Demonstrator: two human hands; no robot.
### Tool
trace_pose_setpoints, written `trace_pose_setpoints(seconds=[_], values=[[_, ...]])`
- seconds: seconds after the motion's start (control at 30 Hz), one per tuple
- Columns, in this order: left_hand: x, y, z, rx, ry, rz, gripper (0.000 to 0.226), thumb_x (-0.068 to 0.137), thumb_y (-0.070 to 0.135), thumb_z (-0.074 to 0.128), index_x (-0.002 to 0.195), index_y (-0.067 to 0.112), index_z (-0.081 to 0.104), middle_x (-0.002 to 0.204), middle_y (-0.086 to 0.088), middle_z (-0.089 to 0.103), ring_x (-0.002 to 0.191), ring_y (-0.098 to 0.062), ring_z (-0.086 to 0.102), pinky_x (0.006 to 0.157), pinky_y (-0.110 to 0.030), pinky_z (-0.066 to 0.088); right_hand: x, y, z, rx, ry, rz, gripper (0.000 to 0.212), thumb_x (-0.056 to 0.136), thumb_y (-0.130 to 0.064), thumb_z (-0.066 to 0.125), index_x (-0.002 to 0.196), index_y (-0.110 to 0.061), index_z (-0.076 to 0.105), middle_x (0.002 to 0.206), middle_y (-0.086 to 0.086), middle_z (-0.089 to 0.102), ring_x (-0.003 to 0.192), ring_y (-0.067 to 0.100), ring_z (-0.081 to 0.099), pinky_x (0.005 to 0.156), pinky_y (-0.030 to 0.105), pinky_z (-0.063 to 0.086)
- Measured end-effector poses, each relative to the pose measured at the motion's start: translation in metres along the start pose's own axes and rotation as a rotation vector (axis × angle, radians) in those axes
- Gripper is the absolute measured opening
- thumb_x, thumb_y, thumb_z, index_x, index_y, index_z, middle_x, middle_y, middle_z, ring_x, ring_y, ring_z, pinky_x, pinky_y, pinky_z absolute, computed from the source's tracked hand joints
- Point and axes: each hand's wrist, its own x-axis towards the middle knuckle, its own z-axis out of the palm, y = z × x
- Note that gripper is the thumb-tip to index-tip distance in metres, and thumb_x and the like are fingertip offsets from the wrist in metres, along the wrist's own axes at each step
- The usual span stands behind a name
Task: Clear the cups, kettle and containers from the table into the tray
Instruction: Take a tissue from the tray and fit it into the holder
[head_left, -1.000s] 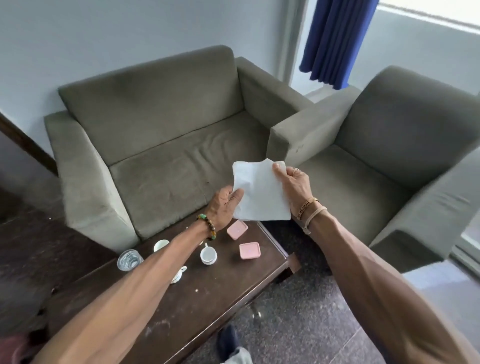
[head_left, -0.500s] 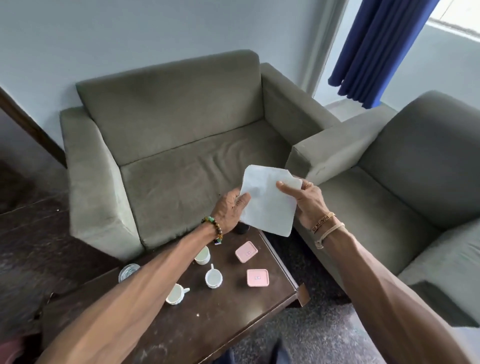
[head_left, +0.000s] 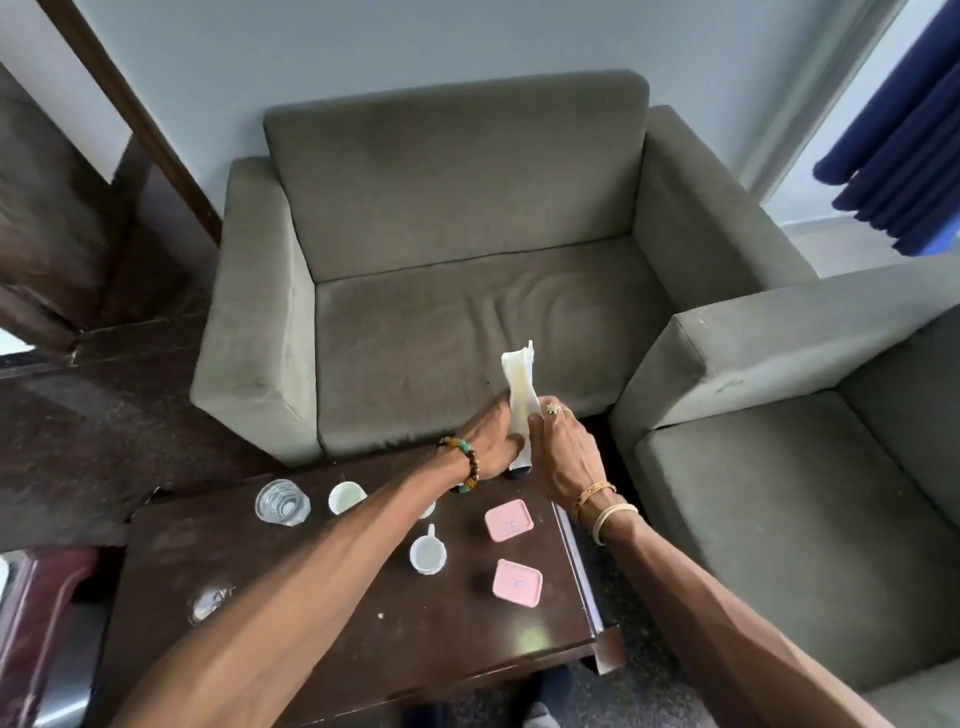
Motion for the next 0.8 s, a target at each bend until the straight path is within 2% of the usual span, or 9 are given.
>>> trace_pose_setpoints(seconds=[0.1,0.2,0.27,0.4,0.5,0.6,0.7,0.73,0.8], values=[[0.016,-0.004,0.009,-0.032,0.090,-0.107,0.041,0.078,0.000,0.050,0.118,0.011,0.054,0.110,-0.008,0.065,0.098,-0.027,0.064,0.086,-0.034,0.054,0.009,0.016,0.002,-0.002,0.023,-0.026,0.022,0.103,-0.027,0.032,0.109,-0.016,0.050,0.107,0.010,0.058,0.092,0.037,0.058,0.068,0.034,0.034],[0.026,-0.008,0.020,-0.051,0.183,-0.246,0.036,0.079,0.003,0.052,0.113,0.011,0.057,0.104,-0.006,0.066,0.090,-0.027,0.064,0.073,-0.026,0.051,0.016,0.035,0.005,0.034,0.024,-0.019,0.024,0.104,-0.027,0.033,0.105,-0.012,0.051,0.107,0.012,0.058,0.092,0.036,0.057,0.071,0.036,0.037],[0.029,-0.010,0.025,-0.055,0.121,-0.318,0.034,0.076,0.002,0.054,0.108,0.013,0.058,0.093,-0.002,0.066,0.081,-0.025,0.065,0.061,-0.021,0.047,0.021,0.047,0.011,0.036,0.018,-0.015,0.024,0.104,-0.025,0.033,0.102,-0.012,0.053,0.106,0.011,0.058,0.092,0.035,0.057,0.070,0.033,0.035],[0.031,-0.018,0.040,-0.121,-0.146,-0.487,0.030,0.079,0.002,0.055,0.107,0.011,0.063,0.080,0.000,0.061,0.067,-0.017,0.058,0.049,-0.017,0.041,0.025,0.066,0.030,0.074,0.039,0.068,0.031,0.104,-0.029,0.032,0.115,-0.014,0.057,0.118,0.009,0.060,0.096,0.035,0.061,0.072,0.032,0.038],[0.030,-0.027,0.047,-0.079,-0.216,-0.553,0.025,0.081,0.008,0.054,0.104,0.007,0.063,0.076,-0.005,0.061,0.062,-0.019,0.056,0.051,-0.020,0.044,0.020,0.073,0.042,0.108,0.064,0.090,0.030,0.105,-0.028,0.033,0.117,-0.016,0.057,0.119,0.007,0.060,0.094,0.034,0.062,0.071,0.033,0.041],[0.030,-0.038,0.047,0.017,-0.223,-0.576,0.022,0.084,0.012,0.055,0.102,0.003,0.064,0.082,-0.010,0.065,0.078,-0.029,0.066,0.062,-0.028,0.051,0.019,0.077,0.045,0.144,0.131,0.123,0.027,0.105,-0.027,0.033,0.111,-0.016,0.057,0.113,0.006,0.061,0.091,0.031,0.061,0.068,0.029,0.035],[0.033,-0.044,0.044,0.152,-0.141,-0.549,0.021,0.087,0.022,0.056,0.099,0.005,0.062,0.095,-0.013,0.066,0.089,-0.033,0.065,0.064,-0.029,0.044,0.022,0.080,0.045,0.156,0.142,0.157,0.029,0.105,-0.029,0.033,0.111,-0.016,0.058,0.115,0.004,0.062,0.093,0.026,0.059,0.069,0.027,0.033],[0.033,-0.045,0.043,0.221,-0.089,-0.520,0.021,0.089,0.024,0.055,0.100,0.007,0.061,0.099,-0.013,0.066,0.091,-0.033,0.064,0.063,-0.029,0.041,0.023,0.079,0.044,0.167,0.133,0.150,0.028,0.105,-0.030,0.033,0.109,-0.018,0.058,0.110,0.001,0.062,0.090,0.024,0.059,0.068,0.027,0.032],[0.036,-0.046,0.045,0.295,0.037,-0.463,0.018,0.092,0.023,0.054,0.101,0.009,0.061,0.105,-0.014,0.067,0.097,-0.035,0.063,0.066,-0.031,0.040,0.025,0.078,0.043,0.176,0.092,0.087,0.022,0.102,-0.031,0.036,0.090,-0.027,0.054,0.084,-0.010,0.058,0.071,0.014,0.056,0.060,0.026,0.029]])
